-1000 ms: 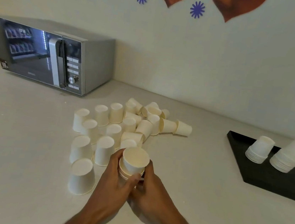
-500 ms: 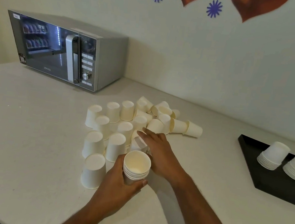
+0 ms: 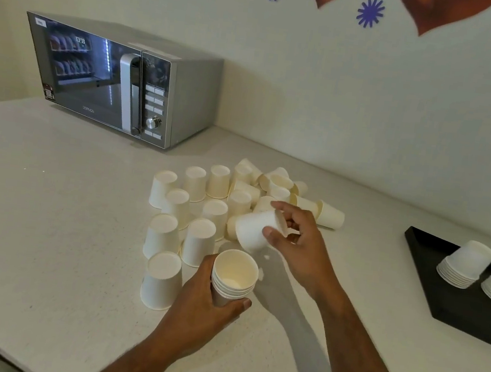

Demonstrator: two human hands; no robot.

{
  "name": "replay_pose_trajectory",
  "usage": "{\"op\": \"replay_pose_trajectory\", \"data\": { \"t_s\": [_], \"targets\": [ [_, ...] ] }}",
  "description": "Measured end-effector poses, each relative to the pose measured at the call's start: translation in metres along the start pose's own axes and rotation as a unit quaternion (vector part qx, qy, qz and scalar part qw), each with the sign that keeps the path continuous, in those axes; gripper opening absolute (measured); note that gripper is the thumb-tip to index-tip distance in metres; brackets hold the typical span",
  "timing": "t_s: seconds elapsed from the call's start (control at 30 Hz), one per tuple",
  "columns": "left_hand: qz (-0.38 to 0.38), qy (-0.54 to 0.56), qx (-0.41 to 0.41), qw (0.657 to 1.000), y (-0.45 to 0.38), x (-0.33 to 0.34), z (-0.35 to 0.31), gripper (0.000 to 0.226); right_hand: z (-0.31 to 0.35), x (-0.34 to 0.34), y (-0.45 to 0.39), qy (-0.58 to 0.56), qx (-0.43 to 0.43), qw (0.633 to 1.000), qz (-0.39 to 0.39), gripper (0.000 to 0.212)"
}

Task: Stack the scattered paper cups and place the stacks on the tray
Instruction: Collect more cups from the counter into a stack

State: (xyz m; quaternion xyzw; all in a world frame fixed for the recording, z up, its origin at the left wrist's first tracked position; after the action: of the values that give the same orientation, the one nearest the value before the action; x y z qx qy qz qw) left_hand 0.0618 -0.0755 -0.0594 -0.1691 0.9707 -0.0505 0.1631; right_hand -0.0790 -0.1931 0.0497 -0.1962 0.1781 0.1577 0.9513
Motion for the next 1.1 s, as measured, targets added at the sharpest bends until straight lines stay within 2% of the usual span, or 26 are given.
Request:
{"op": "replay_pose_trajectory", "data": {
  "t_s": [0.1,0.2,0.27,0.4,0.47,0.57,0.63,0.7,0.77,0.83,0.9,1.0,1.1],
  "targets": [
    [0.001,-0.009,0.001,1.000,-0.001,0.000,-0.001,0.080,0.005,0.000,0.010,-0.141,0.037,0.989,0.020,0.041],
    [-0.006,0.008,0.009,1.000,-0.001,0.000,-0.003,0.078,0.010,0.014,0.022,-0.189,0.037,0.979,0.067,0.045],
    [-0.011,0.023,0.012,1.000,-0.001,0.001,-0.003,0.077,0.009,0.026,0.030,-0.161,0.034,0.982,0.089,0.049],
    [-0.027,0.042,0.017,0.999,0.002,-0.001,-0.006,0.076,-0.003,0.044,0.041,0.007,0.025,0.994,0.104,0.055],
    [-0.040,0.045,0.018,0.998,0.002,-0.005,-0.007,0.076,-0.007,0.047,0.045,0.043,0.022,0.993,0.108,0.055],
    [-0.049,0.054,0.019,0.997,0.001,-0.007,-0.007,0.078,-0.006,0.047,0.046,0.044,-0.010,0.992,0.116,0.046],
    [-0.052,0.041,0.023,0.998,0.002,-0.009,-0.007,0.080,-0.004,0.039,0.044,-0.010,-0.019,0.995,0.095,0.030],
    [-0.047,0.032,0.017,0.998,0.003,-0.008,-0.005,0.079,-0.012,0.024,0.039,-0.072,0.009,0.997,0.037,0.032],
    [-0.039,0.027,0.010,0.999,0.003,-0.006,-0.002,0.078,-0.030,0.014,0.036,-0.064,0.077,0.995,-0.010,0.034],
    [-0.043,0.022,0.006,0.999,0.002,-0.006,-0.001,0.078,-0.046,0.021,0.036,-0.008,0.129,0.992,0.008,0.028],
    [-0.045,0.015,0.004,0.999,0.002,-0.006,-0.001,0.079,-0.055,0.033,0.038,0.017,0.156,0.987,0.042,0.032],
    [-0.044,0.001,-0.004,0.999,0.001,-0.006,-0.001,0.080,-0.058,0.043,0.038,0.004,0.168,0.984,0.051,0.038],
    [-0.043,-0.009,-0.004,0.999,0.001,-0.006,-0.002,0.080,-0.055,0.047,0.037,-0.016,0.170,0.984,0.052,0.036]
  ]
}}
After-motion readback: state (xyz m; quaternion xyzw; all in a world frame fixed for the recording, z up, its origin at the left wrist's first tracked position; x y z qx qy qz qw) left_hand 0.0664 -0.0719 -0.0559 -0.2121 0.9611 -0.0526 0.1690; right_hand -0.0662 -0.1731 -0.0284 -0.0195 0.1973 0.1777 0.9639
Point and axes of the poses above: each hand's wrist, its own y-axis away from the middle knuckle, its own x-axis out of the palm, z = x × y, the point moved 10 cm from there along -y, towards the middle knuckle, and after that the axes turned 2 degrees about -z, right-handed, at the moved point
